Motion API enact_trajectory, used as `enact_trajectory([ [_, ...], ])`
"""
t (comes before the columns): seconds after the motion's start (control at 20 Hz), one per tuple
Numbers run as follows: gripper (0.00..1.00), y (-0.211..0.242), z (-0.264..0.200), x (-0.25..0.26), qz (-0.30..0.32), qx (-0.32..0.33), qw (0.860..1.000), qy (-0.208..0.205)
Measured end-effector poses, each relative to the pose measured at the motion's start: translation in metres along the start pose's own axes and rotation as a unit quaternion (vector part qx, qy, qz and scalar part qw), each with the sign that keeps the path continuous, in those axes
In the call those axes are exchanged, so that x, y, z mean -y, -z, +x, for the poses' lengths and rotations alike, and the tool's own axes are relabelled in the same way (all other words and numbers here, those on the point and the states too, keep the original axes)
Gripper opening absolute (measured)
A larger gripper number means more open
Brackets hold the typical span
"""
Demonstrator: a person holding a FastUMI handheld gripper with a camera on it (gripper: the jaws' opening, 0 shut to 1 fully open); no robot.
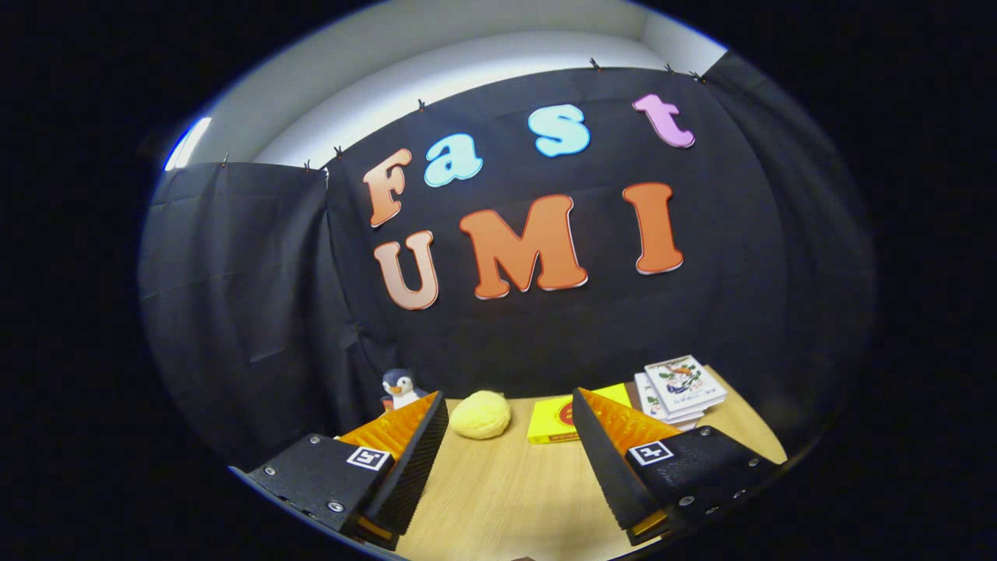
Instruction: Open the storage box then place both shoes into the box .Put the left shoe in first, then the right shoe, with the right side of both shoes facing outward in a uniform manner.
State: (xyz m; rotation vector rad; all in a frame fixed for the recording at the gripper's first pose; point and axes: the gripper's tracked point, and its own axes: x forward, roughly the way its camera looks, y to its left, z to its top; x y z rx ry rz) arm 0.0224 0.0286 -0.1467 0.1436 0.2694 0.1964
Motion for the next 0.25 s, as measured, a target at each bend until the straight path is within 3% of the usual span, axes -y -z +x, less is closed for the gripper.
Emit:
enact_trajectory([
  [0.25, 0.98, -0.05, -0.016, 0.023, -0.049, 0.097, 0.994, 0.023],
])
